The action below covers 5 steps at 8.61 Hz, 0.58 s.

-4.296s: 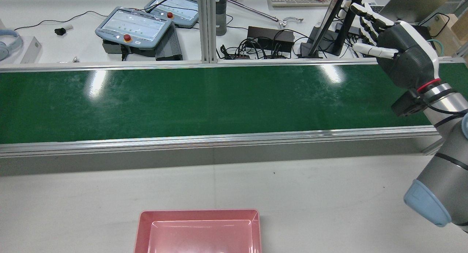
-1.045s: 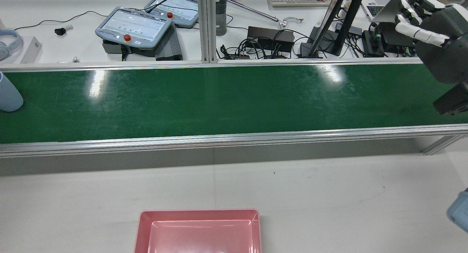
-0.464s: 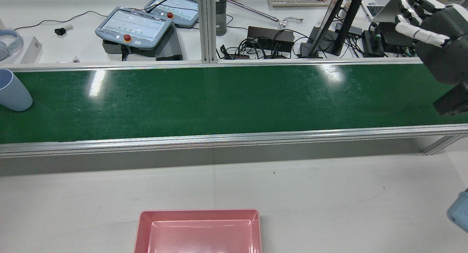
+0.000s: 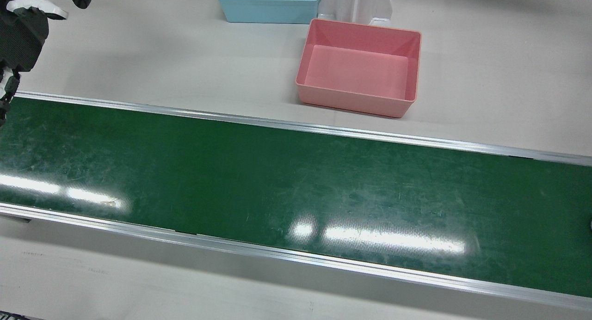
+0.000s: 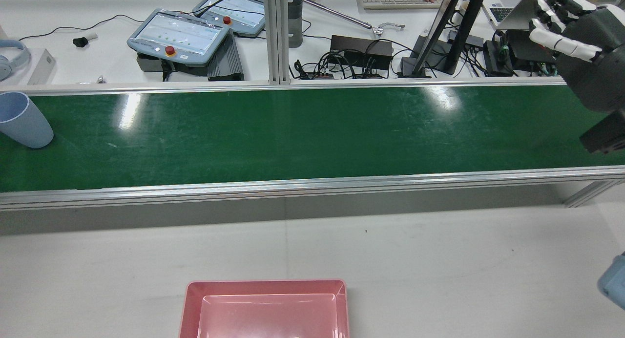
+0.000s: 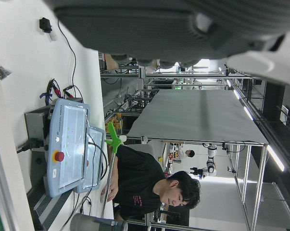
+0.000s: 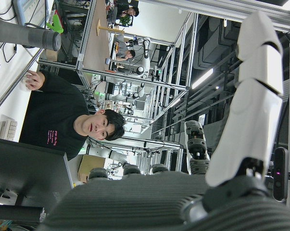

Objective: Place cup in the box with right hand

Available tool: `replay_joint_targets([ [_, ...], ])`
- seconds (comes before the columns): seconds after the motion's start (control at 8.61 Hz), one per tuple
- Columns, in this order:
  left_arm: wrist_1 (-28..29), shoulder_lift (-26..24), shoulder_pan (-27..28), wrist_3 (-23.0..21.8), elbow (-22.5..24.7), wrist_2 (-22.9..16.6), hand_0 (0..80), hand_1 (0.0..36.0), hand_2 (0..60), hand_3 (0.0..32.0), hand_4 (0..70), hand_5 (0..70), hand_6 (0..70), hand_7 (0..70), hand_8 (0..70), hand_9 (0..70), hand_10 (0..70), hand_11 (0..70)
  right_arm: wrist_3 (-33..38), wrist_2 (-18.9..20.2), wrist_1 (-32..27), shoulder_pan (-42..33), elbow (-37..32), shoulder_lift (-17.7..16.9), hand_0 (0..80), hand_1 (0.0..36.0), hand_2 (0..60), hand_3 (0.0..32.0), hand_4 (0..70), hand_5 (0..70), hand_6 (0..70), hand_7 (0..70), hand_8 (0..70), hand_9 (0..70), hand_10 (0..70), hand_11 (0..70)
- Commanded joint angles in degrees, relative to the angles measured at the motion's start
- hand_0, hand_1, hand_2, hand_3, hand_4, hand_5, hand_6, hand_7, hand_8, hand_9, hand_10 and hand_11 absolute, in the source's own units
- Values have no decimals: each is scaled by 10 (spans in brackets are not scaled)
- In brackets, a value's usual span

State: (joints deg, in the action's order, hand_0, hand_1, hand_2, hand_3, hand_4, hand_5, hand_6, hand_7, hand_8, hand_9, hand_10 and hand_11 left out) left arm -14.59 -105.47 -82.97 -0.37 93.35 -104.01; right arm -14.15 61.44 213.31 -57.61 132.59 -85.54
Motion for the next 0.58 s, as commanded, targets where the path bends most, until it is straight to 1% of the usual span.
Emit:
replay_joint_targets([
  [0.0,1,0,0,0,-1,-1,0,0,0,0,0,0,0,0,0,0,0,0,0,0,0,-1,6,-6,489,218,139,0,0,49,0,0,0,0,0,0],
  [0.46,1,0,0,0,-1,0,0,0,0,0,0,0,0,0,0,0,0,0,0,0,0,-5,7,-6,491,220,138,0,0,49,0,0,0,0,0,0],
])
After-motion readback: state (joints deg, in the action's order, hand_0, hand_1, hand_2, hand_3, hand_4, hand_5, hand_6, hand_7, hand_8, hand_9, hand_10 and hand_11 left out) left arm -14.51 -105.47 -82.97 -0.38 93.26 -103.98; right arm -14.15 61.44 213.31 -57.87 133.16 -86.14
